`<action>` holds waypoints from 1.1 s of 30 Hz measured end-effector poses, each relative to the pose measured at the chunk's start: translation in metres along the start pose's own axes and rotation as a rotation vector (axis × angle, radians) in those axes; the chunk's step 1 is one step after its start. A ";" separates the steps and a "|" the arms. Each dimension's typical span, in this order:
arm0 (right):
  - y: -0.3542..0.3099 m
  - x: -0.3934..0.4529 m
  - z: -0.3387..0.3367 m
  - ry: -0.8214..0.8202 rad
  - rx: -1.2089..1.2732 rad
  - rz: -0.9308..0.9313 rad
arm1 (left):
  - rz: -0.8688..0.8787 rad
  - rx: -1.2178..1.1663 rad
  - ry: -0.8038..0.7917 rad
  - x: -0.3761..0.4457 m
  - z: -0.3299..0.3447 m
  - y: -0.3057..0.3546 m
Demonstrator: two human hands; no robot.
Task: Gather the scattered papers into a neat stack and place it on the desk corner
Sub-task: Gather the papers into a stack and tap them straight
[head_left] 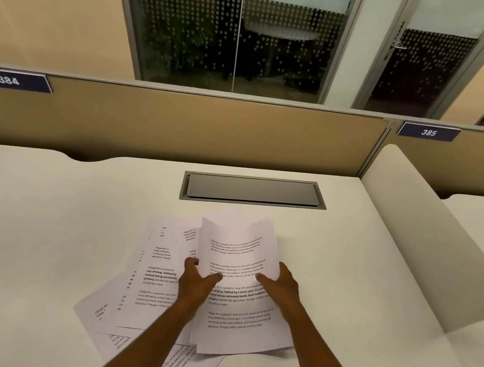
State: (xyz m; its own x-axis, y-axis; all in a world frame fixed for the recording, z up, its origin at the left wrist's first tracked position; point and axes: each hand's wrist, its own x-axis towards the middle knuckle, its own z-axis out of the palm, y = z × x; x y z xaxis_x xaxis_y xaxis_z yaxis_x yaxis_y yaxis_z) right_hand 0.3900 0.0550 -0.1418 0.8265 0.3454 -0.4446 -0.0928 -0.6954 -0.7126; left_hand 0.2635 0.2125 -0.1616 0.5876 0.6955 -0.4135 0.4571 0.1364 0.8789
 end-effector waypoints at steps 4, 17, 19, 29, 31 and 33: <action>-0.004 0.005 -0.010 -0.027 0.122 -0.053 | -0.022 -0.052 0.035 -0.001 0.003 0.001; 0.002 0.028 -0.028 -0.082 0.166 -0.002 | 0.087 0.097 0.070 -0.013 0.012 -0.002; 0.002 0.031 -0.028 -0.079 0.135 -0.025 | 0.095 0.119 0.128 -0.014 0.011 0.000; -0.020 0.047 -0.011 -0.042 0.043 -0.096 | -0.082 -0.043 0.470 -0.010 -0.013 0.004; -0.025 0.049 -0.007 -0.057 0.020 -0.098 | -0.090 -0.065 0.496 -0.008 -0.014 0.004; -0.028 0.049 -0.004 -0.077 -0.008 -0.091 | -0.107 -0.098 0.506 -0.007 -0.015 0.004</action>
State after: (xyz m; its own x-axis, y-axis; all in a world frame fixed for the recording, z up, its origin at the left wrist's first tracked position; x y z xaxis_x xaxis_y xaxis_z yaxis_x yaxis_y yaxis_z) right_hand 0.4357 0.0890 -0.1416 0.7862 0.4547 -0.4185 -0.0144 -0.6636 -0.7480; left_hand 0.2516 0.2188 -0.1513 0.1345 0.9245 -0.3568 0.4183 0.2734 0.8662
